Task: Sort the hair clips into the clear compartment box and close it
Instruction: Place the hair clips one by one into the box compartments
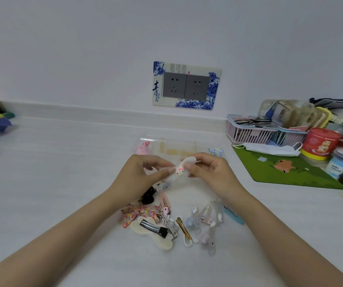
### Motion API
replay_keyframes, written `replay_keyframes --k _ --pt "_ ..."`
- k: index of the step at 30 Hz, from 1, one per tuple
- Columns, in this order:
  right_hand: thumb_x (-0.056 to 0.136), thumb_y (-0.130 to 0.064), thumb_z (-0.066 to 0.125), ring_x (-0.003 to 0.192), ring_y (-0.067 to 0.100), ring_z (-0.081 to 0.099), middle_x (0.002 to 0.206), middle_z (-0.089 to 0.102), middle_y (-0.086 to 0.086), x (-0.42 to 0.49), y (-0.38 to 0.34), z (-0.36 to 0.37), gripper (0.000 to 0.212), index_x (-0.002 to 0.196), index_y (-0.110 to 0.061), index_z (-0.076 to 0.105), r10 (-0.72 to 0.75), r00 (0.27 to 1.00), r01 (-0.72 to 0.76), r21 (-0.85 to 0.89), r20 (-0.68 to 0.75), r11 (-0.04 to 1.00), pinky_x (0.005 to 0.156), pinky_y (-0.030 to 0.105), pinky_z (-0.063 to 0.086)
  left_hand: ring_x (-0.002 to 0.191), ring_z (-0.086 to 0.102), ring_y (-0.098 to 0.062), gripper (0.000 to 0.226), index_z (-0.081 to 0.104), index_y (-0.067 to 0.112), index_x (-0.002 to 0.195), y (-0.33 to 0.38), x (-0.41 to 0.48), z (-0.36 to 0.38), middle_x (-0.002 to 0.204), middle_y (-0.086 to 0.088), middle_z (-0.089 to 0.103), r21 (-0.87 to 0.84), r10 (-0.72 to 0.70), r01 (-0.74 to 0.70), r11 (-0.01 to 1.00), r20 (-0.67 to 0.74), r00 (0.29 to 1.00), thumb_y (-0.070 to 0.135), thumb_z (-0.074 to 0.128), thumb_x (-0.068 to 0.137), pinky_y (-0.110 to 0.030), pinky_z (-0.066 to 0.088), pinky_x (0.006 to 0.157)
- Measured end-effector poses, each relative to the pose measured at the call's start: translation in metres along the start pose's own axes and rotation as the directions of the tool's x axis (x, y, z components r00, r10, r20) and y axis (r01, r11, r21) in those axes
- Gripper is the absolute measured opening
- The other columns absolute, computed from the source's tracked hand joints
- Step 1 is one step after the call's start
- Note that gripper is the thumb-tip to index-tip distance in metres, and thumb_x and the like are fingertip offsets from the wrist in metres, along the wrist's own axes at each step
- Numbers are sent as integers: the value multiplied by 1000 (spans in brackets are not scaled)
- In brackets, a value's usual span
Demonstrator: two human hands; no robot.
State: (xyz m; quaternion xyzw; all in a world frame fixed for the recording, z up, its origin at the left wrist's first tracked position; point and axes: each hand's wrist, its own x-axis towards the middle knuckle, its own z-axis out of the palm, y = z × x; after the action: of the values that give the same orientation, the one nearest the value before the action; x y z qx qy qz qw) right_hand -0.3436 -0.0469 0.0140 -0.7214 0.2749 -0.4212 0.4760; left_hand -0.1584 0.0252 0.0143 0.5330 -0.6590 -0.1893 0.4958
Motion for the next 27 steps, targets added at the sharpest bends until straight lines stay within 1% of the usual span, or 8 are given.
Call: replay_keyframes --k 3,6,9,12,14,20,23,27 --pt "82 -3 65 72 1 66 82 71 -2 9 -13 -11 13 90 -12 67 -21 999 24 68 -41 997 65 15 53 84 64 0 13 75 27 93 7 11 6 87 13 75 -12 36 -36 999 -26 999 31 67 83 -19 45 83" --pt "81 -7 67 65 -3 63 82 68 1 30 -24 -37 16 88 -20 60 -93 979 84 -54 -180 995 63 12 49 102 52 11 26 66 29 111 5 24 9 109 21 65 218 117 -103 970 -51 992 39 55 90 -2 32 86" --pt "82 -19 69 72 3 66 84 71 0 51 -23 -64 12 86 -23 59 -104 969 51 -230 -225 972 71 14 49 118 44 2 40 58 28 122 -7 30 11 124 15 58 406 168 -145 902 -21 986 50 43 92 -13 28 98" --pt "82 -26 69 83 16 68 86 73 1 64 -11 -74 13 90 -18 63 -42 990 -14 -388 -135 921 78 25 48 132 38 -11 51 55 28 126 -25 30 9 131 10 56 492 166 -148 858 7 986 55 34 88 -25 23 108" --pt "82 -28 69 87 12 67 89 74 0 68 -5 -75 14 91 -17 65 2 998 -30 -463 -61 886 78 23 46 133 37 -10 51 54 29 126 -32 29 6 131 11 56 511 166 -134 849 -17 986 56 33 88 -26 21 109" --pt "82 -30 69 87 1 63 84 68 -10 71 1 -72 4 83 -26 68 112 989 -44 -524 98 851 75 15 44 130 40 -10 48 55 31 124 -38 31 6 128 12 57 544 165 -138 828 -2 986 55 32 89 -25 21 107" --pt "85 -27 66 93 -4 61 97 69 -13 70 9 -68 12 97 -25 68 29 994 33 -558 101 829 79 9 41 131 40 -11 48 55 30 123 -40 31 8 128 12 58 537 166 -141 832 0 986 54 32 89 -27 22 108" --pt "91 -34 55 83 11 66 95 69 -13 61 6 -67 20 95 -22 70 -32 998 61 -556 62 829 73 11 46 130 41 -11 47 56 30 123 -42 30 6 127 12 58 522 159 -135 842 -3 987 54 33 89 -32 26 110"
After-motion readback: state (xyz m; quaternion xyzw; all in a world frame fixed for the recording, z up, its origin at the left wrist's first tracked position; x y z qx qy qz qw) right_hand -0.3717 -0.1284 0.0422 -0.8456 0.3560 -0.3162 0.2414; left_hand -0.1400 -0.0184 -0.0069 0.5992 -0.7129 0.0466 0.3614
